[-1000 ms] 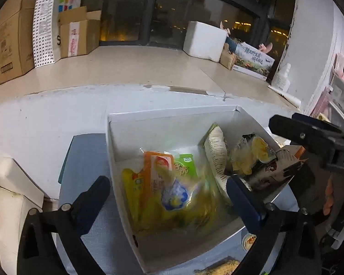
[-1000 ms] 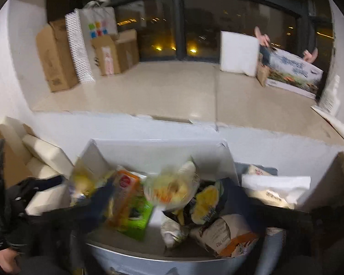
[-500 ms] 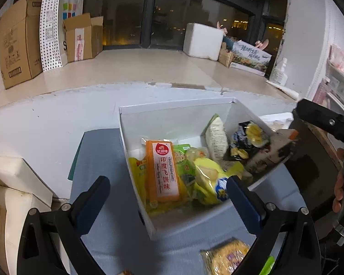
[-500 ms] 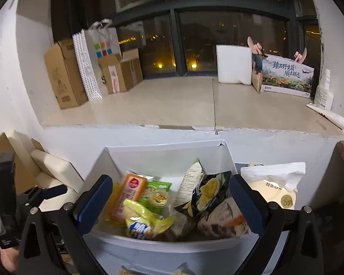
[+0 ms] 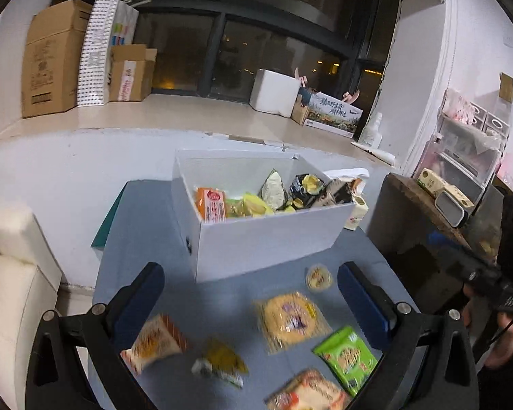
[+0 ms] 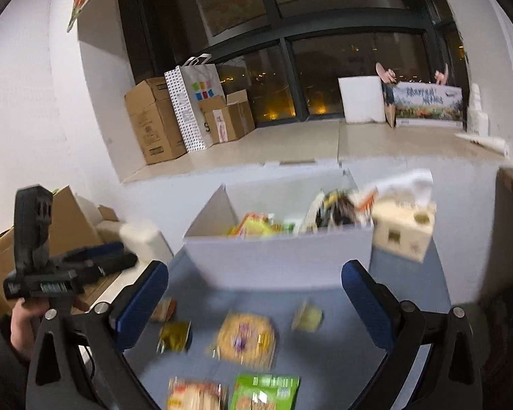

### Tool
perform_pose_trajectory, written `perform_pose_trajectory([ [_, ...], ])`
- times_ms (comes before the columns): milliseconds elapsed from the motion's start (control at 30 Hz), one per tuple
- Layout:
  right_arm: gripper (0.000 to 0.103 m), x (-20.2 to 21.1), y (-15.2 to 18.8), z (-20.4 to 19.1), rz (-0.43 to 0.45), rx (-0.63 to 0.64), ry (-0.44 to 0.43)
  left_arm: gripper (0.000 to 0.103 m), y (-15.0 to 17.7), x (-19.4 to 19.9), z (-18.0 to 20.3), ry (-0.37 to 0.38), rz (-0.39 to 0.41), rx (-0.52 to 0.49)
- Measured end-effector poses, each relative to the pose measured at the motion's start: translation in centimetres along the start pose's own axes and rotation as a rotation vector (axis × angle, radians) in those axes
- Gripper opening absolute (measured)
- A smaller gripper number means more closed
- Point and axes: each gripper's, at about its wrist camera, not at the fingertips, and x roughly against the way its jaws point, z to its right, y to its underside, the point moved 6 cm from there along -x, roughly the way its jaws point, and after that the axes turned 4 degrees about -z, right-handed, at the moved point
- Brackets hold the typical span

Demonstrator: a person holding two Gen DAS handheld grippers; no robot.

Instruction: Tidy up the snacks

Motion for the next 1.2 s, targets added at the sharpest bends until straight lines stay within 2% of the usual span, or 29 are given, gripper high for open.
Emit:
perform_pose_trajectory([
  [200, 0.103, 1.5, 5.7, 1.7, -0.018, -0.159, -0.050, 0.103, 4.4, 2.7, 1.3, 0.006, 0.035, -0.040],
  [400, 0.103, 3.1, 8.7, 1.9, -0.009, -0.156, 0.005, 0.103, 7.7, 3.3, 2.5, 0.010, 0.010, -0.031],
  [533, 0.103, 3.7, 8.8, 1.8, 0.013, -0.119, 0.040, 0.103, 8.6, 3.3, 4.3, 0.036, 0.006, -0.039],
  [700, 0.103, 3.3, 8.7, 1.6, 0.008, -0.098, 0.039, 0.103, 9.4, 2.8, 6.5, 0.021, 0.001, -0.129],
  [833, 0.103, 2.3, 8.6, 1.5, -0.008, -0.072, 0.018, 0.103, 9.7, 2.5, 7.1, 0.054, -0.010, -0.127],
  [1067, 0.103, -2.5, 6.9, 3.5, -0.099, -0.078, 0.021, 0.103, 9.6, 2.8, 6.7, 0.046, 0.002, -0.114],
  [1200, 0.103, -7.5, 5.4, 5.6, -0.203, -0.047, 0.061, 0.103, 9.7, 2.5, 6.0, 0.033, -0.003, -0.097],
])
